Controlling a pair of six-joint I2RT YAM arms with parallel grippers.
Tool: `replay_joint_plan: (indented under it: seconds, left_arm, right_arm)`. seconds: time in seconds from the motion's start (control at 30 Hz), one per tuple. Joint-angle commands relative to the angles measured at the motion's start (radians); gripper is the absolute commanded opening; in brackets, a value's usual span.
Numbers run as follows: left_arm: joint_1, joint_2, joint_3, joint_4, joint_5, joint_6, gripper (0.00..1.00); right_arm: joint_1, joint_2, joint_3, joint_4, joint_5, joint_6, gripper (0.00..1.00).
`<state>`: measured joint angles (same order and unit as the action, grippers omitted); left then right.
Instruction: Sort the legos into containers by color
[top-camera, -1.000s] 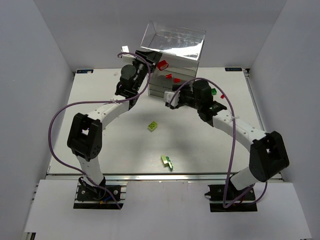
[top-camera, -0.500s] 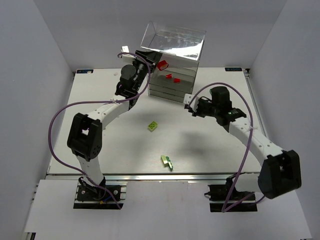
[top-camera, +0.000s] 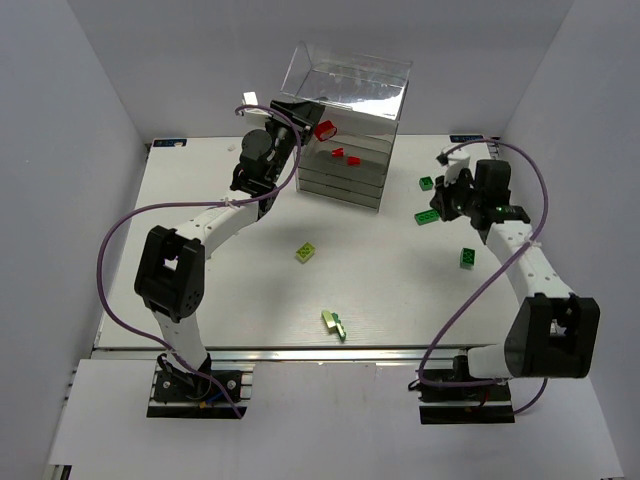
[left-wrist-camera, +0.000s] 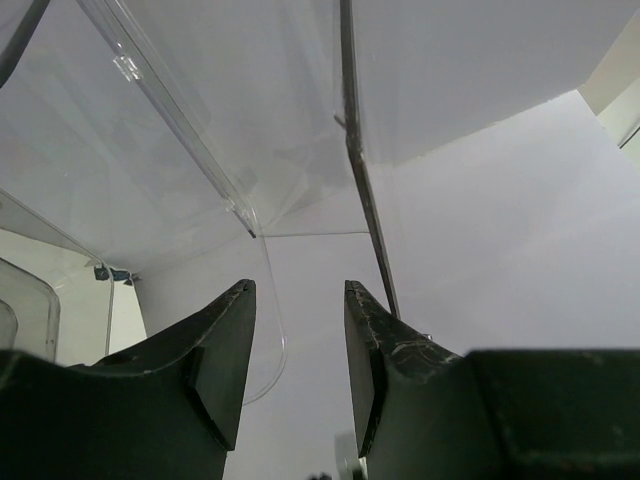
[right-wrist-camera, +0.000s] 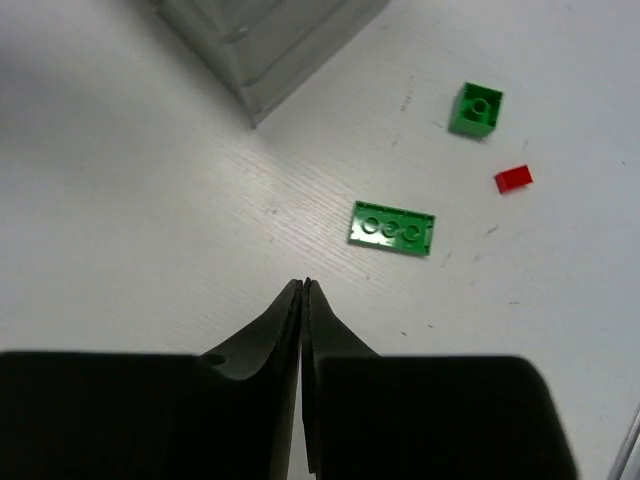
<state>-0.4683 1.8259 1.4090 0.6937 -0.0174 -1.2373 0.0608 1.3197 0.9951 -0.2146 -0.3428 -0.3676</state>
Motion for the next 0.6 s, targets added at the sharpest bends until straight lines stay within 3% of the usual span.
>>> replay_joint_plan:
  seconds: [0.0,0.13,0.17,0.4,0.57]
  left_arm:
    - [0.003,-0.011,0.01,0.052,0.011,-0.005,0.52]
    - [0.003,-0.001,0.01,0.066,0.013,-0.017,0.51]
    - [0.003,0.0,0.008,0.067,0.013,-0.019,0.51]
    - [0.003,0.001,0.01,0.067,0.011,-0.017,0.51]
    - [0.003,0.003,0.008,0.063,0.011,-0.017,0.52]
  right_arm:
    - [-0.079,0.079,0.131,-0.051,-0.015,0.217,0.09]
    - [-0.125,0.183,0.266,-0.098,-0.065,0.288,0.56]
    - [-0.136,0.237,0.295,-0.107,-0.067,0.301,0.59]
    - [-0.133,0.461,0.532,-0.144,0.094,0.352,0.63]
    - [-0.133,0.599,0.634,-0.178,0.338,0.415,0.51]
